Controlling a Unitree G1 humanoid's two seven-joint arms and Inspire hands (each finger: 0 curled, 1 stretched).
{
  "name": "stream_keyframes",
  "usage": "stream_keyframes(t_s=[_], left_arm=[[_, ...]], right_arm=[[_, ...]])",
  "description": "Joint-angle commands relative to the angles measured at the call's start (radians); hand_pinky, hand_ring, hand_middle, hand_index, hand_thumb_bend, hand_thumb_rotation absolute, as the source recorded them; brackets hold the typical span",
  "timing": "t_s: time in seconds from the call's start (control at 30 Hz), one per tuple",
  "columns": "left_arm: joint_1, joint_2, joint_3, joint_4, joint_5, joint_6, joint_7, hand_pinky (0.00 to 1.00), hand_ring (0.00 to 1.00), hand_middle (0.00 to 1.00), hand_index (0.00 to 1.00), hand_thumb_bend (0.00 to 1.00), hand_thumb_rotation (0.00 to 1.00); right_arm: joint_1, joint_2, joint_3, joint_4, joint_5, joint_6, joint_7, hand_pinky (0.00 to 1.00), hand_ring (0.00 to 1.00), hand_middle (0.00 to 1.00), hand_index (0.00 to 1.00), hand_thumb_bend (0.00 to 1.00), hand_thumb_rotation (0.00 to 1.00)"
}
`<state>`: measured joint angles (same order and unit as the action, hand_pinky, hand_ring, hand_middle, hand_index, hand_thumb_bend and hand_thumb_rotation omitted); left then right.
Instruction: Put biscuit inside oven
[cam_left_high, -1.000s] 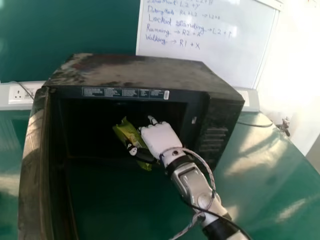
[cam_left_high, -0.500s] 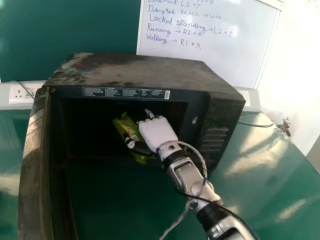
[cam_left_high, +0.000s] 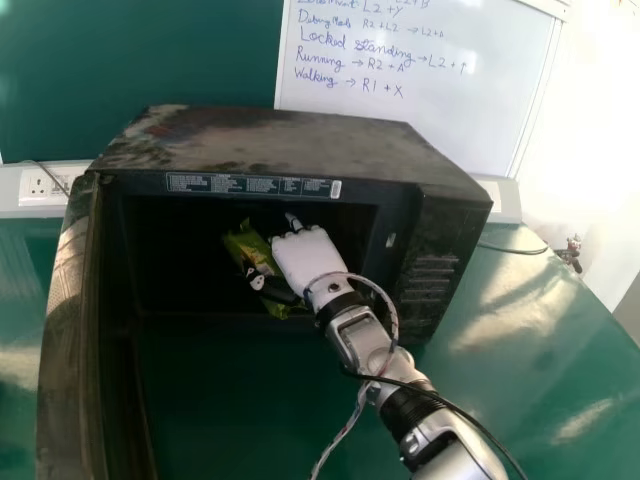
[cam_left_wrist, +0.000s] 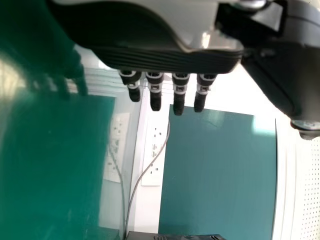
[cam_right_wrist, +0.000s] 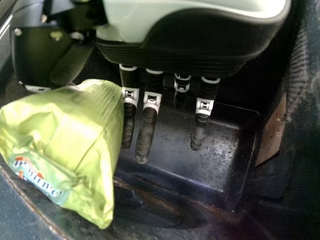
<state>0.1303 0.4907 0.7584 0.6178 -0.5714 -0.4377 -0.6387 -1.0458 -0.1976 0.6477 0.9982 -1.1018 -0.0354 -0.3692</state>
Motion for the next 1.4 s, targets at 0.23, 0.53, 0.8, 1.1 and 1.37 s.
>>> stream_keyframes(t_s=[0.23,0.53,0.8,1.1,1.37], left_arm=[[0.005,-0.018,-0.012,0.028,-0.004,0.023,-0.001,0.0,0.68,0.77,0.92,0.18,0.83],[0.004,-0.02,-0.012,0.019,-0.013,0.033,-0.008,0.0,0.67,0.75,0.92,0.18,0.81],[0.002,-0.016,-0.009,0.025,-0.02,0.037,-0.014,0.0,0.64,0.74,0.92,0.14,0.83],[0.005,-0.018,-0.01,0.015,-0.027,0.047,-0.013,0.0,0.63,0.74,0.92,0.18,0.78],[0.01,-0.015,-0.01,0.017,-0.019,0.039,-0.011,0.0,0.67,0.75,0.92,0.16,0.82]], right_arm=[[-0.063,0.04,0.032,0.101,0.045,-0.024,-0.072,0.58,0.54,0.49,0.49,0.53,0.0],[-0.098,0.075,0.054,0.192,0.057,-0.021,-0.15,0.55,0.53,0.45,0.54,0.52,0.0],[-0.121,0.093,0.071,0.244,0.069,-0.025,-0.195,0.52,0.5,0.48,0.49,0.53,0.0],[-0.138,0.098,0.086,0.265,0.078,-0.018,-0.2,0.55,0.54,0.45,0.54,0.52,0.0],[-0.152,0.094,0.091,0.286,0.085,-0.016,-0.189,0.53,0.52,0.45,0.54,0.52,0.0]])
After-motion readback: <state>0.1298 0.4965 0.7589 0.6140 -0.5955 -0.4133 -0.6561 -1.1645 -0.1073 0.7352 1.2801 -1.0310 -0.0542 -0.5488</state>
